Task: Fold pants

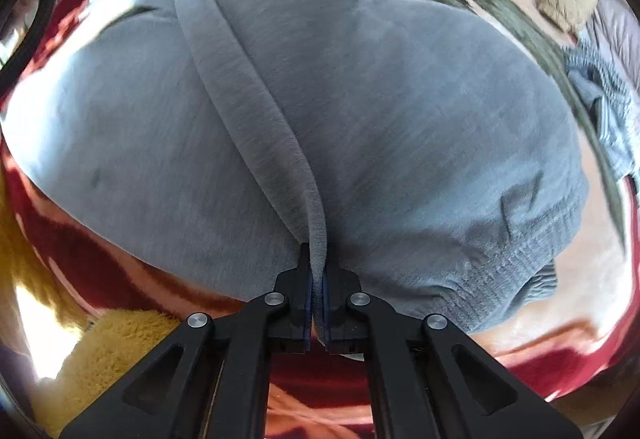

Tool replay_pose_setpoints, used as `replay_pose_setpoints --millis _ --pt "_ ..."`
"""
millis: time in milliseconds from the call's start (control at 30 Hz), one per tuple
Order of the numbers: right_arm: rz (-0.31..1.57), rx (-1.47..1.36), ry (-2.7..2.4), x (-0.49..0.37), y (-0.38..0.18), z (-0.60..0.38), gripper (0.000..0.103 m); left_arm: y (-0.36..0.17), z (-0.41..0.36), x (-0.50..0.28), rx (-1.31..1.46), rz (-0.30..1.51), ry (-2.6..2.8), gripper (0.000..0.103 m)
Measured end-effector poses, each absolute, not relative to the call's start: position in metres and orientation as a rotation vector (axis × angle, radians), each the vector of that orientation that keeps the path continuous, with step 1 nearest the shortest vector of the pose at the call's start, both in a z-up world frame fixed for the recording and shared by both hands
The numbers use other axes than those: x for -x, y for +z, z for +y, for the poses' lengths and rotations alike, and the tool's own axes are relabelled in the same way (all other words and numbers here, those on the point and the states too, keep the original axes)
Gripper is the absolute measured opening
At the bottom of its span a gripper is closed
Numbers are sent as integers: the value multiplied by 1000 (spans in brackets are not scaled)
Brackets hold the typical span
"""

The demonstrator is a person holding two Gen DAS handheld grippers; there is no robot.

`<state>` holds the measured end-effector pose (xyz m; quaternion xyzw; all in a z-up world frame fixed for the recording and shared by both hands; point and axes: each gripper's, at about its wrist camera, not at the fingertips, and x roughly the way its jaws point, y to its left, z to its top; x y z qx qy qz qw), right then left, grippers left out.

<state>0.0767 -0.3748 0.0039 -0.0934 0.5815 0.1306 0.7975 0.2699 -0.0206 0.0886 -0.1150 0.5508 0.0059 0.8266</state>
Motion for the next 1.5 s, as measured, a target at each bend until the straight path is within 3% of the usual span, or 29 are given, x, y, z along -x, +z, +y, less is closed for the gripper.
replay_pose_setpoints --millis 233,567,600,633,700,733,933,1267,1500 --pt "1233 144 314 -77 2 -385 4 64 -49 -336 308 1240 35 64" --pt "1204 110 321 -65 -6 -384 3 32 -69 -360 279 1293 139 63" --pt "1205 104 322 -69 -4 -387 3 29 -67 -360 293 1301 149 59" --pt "1204 98 321 -69 -4 -389 3 25 -64 -359 333 1305 146 43" --pt "1199 92 319 -68 -3 -393 3 20 -58 -354 399 1307 134 22" --pt "1197 92 318 -67 -2 -394 3 20 -55 -352 425 1303 125 19" --pt "1202 92 292 -65 4 -397 4 40 -43 -326 418 1244 52 9" --pt "1071 235 210 -53 88 -402 3 88 -17 -269 461 1155 -70 8" --pt "1077 301 126 -105 120 -414 3 105 -6 -248 527 1123 -110 8"
